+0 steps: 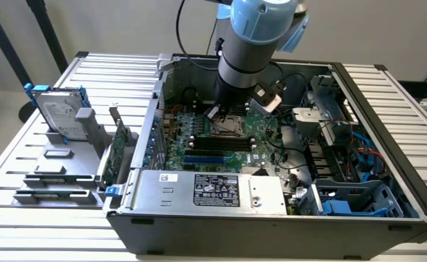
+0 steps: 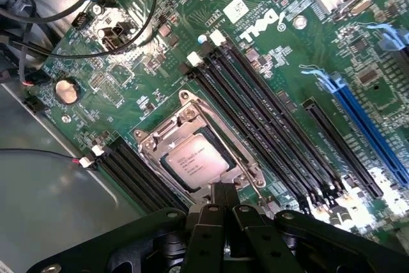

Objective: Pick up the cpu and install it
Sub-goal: 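Install the first cpu locking lever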

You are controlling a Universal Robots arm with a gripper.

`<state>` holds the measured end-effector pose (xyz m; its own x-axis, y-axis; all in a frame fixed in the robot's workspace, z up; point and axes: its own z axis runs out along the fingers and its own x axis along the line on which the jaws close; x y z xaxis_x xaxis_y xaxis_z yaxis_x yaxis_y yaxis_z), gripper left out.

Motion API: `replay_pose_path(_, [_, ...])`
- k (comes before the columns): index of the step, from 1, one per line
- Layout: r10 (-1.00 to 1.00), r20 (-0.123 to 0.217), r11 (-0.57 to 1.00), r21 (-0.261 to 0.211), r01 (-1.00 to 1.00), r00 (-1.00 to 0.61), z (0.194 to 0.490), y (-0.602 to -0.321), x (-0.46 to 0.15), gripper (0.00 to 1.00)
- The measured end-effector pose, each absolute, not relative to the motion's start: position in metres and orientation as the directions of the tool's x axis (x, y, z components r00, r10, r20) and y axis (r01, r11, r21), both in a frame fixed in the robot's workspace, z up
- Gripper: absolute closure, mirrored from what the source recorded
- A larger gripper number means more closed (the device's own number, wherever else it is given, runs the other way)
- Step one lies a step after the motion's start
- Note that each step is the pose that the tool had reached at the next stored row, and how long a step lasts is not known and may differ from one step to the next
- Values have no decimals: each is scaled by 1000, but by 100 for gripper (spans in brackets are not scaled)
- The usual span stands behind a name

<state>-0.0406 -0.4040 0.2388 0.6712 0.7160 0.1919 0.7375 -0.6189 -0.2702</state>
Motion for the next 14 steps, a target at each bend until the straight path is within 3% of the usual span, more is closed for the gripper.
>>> replay_pose_path(14, [716,188,-619,-274,736,672,248,-424,-50,89])
